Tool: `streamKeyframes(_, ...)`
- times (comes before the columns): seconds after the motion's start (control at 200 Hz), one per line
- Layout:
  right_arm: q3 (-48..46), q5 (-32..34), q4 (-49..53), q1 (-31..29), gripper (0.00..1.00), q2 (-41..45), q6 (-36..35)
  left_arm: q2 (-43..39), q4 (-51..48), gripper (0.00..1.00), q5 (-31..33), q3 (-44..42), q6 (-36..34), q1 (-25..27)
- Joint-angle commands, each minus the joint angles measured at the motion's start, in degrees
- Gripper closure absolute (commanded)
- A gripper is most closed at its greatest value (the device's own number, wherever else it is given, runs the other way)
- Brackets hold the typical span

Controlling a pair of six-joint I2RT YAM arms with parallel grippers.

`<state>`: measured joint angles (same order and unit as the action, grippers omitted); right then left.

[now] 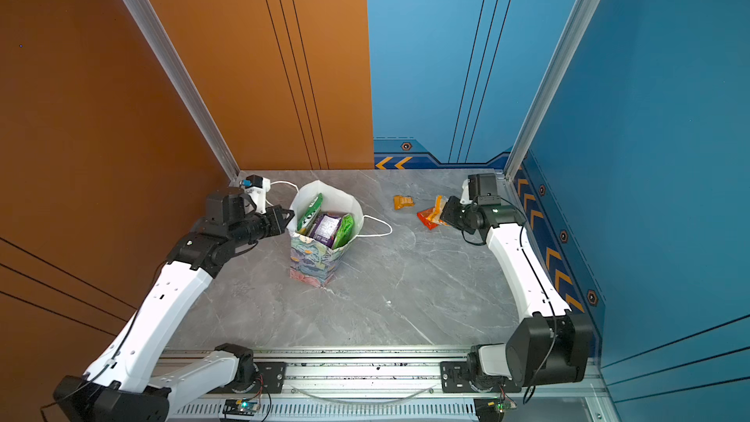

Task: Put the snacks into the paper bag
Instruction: 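Lift the yellow packet and carry it over the paper bag opening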

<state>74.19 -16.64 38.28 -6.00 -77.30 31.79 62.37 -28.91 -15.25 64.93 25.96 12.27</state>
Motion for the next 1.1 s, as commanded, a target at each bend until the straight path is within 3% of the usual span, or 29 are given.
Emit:
streamKeyframes(0.0,4.5,3.3,4.3,-3.7,0.90,1.2,1.5,-0.8,5.5,1.00,-1.2,0.9,0.1,-0.6)
streamKeyframes(0.546,28.3,10.7,6.3,-26.9,0.90,-9.3,1.5,-0.9,5.4,1.00,-0.9,0.8,0.2,-0.6)
streamKeyframes(1.091,41.6,11.6,7.1,-39.8,0.90,-24.1,0.7,-0.9,5.4,1.00,-1.1,0.9,0.3,-0.6)
